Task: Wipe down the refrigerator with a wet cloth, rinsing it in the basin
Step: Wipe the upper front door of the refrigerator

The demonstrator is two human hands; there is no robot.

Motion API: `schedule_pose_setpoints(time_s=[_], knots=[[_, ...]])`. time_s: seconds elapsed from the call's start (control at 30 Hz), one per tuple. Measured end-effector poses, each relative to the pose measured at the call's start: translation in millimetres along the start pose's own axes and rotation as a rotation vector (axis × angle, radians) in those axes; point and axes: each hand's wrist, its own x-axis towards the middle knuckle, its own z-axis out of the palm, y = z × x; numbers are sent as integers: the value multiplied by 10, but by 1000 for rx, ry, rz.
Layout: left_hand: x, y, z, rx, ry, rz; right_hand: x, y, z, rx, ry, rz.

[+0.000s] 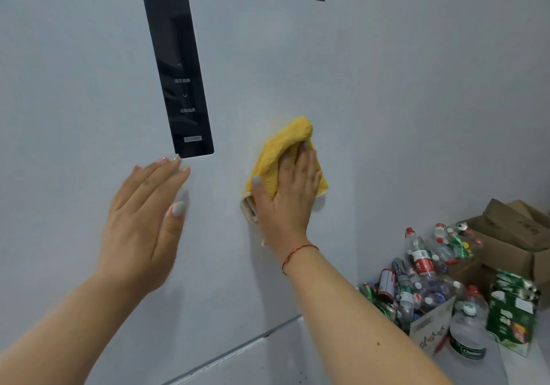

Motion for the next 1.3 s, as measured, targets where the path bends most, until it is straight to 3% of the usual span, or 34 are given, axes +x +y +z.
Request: schedule_pose_setpoints(time_s=[0.17, 0.27, 0.37, 0.5, 0.63, 0.7, 0.9, 1.1, 1.3], knots=[[76, 21, -115, -74, 99, -47, -1, -478, 124, -84, -100, -358], [111, 28, -137, -68, 119, -63, -80, -437, 131, -120, -103, -424], [134, 0, -131, -67, 112, -79, -371, -180, 122, -148, -97, -360], [135, 5, -154, -84, 94, -95, -602, 190, 53, -168, -83, -93], [109, -53, -308, -143, 109, -150, -284, -21, 82, -78, 3, 145], [79, -116, -416, -154, 131, -173, -121, -229, 111, -78, 35, 164], [23, -403, -842, -93, 186, -245, -2, -1032, 367, -125, -20, -225], [-188, -646, -1263, -89, 246, -377, -778, -1701, 766, -81, -106, -639], [-456, -786, -1394, -66, 243, -409, -1659, -1883, 1096, -37, -292, -971]])
